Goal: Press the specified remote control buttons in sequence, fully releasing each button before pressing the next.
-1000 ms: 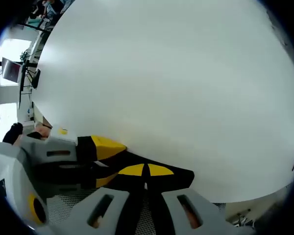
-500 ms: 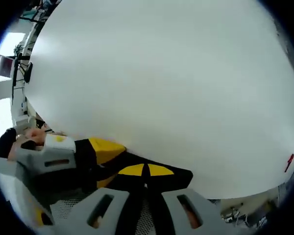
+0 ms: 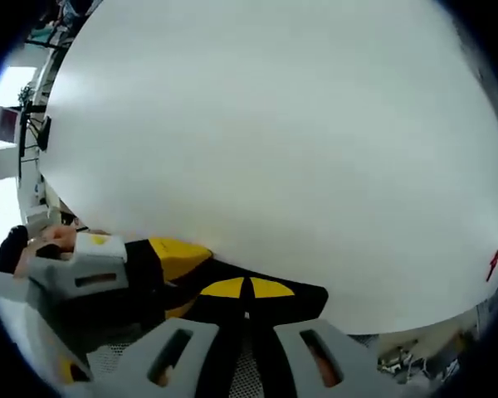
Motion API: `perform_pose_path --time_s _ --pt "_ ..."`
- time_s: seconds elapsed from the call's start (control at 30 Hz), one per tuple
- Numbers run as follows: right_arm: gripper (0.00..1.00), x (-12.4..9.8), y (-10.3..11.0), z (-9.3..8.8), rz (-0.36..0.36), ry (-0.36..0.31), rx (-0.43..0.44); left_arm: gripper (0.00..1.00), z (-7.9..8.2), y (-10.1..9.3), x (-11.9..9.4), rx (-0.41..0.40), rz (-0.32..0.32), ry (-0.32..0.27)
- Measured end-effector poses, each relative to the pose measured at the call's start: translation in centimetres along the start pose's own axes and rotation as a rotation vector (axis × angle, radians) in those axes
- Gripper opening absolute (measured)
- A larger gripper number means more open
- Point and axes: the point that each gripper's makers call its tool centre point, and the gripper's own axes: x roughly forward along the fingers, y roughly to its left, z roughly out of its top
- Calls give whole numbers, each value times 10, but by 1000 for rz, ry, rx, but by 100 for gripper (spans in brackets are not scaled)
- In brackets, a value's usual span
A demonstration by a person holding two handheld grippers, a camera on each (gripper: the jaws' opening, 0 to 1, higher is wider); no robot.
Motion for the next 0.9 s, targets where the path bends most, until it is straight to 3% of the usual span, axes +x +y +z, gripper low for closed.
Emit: perform_pose_path --time_s 0.17,0.3,0.37,0.47,0.5,0.9 --pt "0 0 -2 3 33 -73 34 24 0 0 0 6 2 2" --pt "0 0 -3 6 102 -159 89 24 0 0 0 2 2 4" --pt "0 0 -2 4 125 -198 109 24 0 0 0 1 3 3" --pt "0 0 3 -5 165 -200 129 24 0 0 0 4 5 3" --pt "0 -1 1 -3 152 -239 131 24 0 0 0 4 5 2" --pt "0 1 1 -12 148 -227 129 24 0 0 0 1 7 -1"
